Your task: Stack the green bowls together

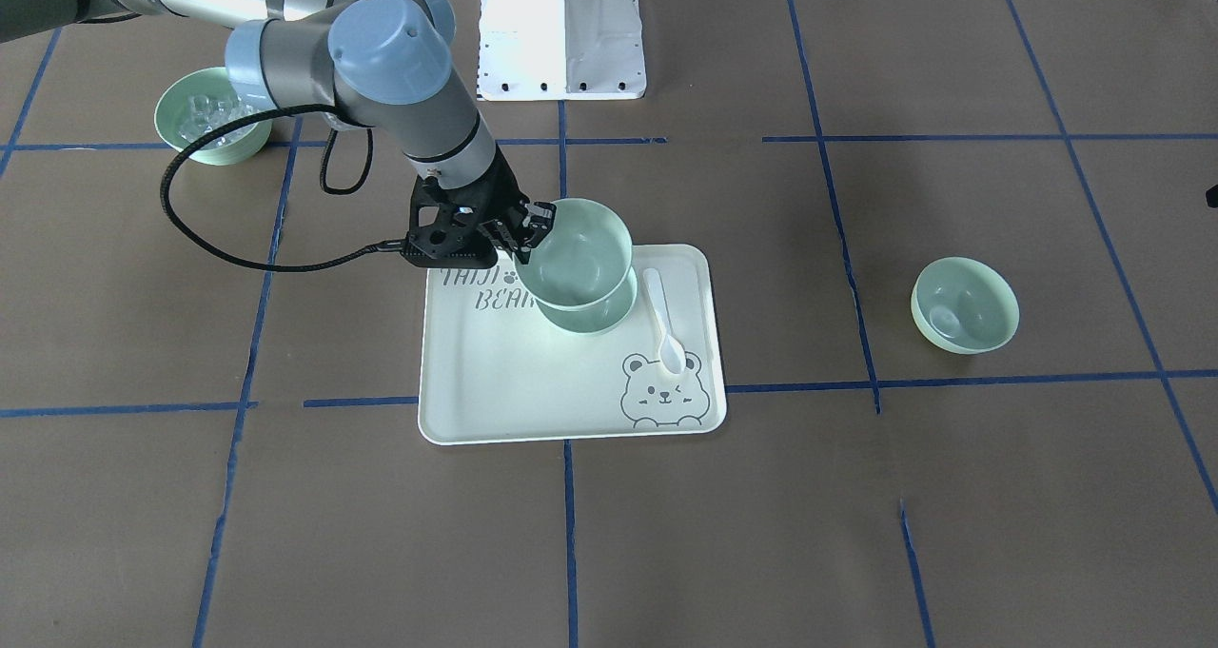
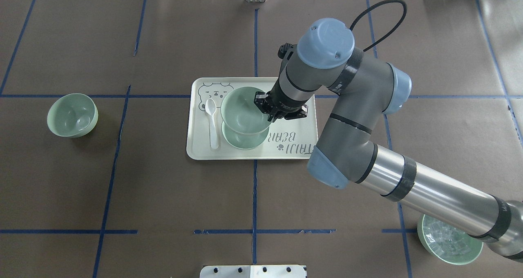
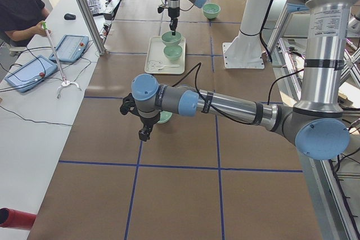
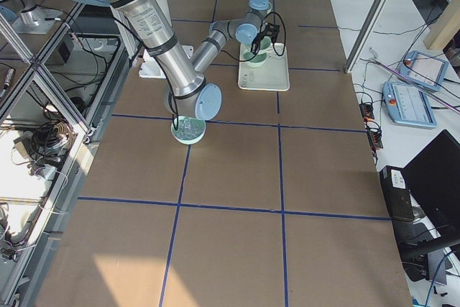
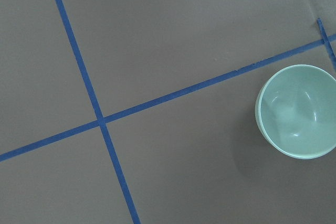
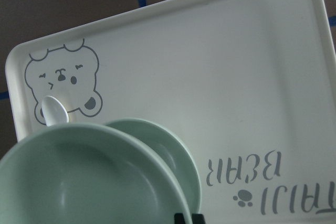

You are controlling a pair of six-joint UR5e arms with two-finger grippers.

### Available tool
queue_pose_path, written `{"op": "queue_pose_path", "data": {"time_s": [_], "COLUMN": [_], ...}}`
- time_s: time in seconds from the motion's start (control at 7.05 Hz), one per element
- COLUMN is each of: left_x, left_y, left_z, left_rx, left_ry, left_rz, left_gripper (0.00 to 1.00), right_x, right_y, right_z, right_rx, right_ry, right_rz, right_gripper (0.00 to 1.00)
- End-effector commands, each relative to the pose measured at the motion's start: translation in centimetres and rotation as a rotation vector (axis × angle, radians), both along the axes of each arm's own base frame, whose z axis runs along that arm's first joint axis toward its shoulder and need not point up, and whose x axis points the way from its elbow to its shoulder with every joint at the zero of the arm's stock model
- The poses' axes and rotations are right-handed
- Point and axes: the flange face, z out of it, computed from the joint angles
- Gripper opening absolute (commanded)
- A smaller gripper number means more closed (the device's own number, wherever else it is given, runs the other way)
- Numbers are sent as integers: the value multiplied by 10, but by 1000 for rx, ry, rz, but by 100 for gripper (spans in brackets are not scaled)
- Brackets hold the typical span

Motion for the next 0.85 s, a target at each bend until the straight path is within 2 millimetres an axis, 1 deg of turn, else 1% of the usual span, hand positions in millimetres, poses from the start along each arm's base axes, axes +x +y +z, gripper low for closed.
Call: {"op": "queue_pose_path", "data": {"time_s": [0.0,0.28,0.71], "left_x": [0,0,0], "left_y": [0,0,1], "left_z": [-1,-1,-1], "left_rx": [2,1,-2], "left_ry": [0,0,2], "left_rz": [0,0,-1], "left_gripper": [100,100,100], "right_x": [-27,-31,-33], "right_y": [18,13,10], "right_z": [2,9,10], "right_rx": [28,24,20], "right_ry": [28,45,51], "right_rz": [0,17,44], "right_gripper": [0,0,0]}}
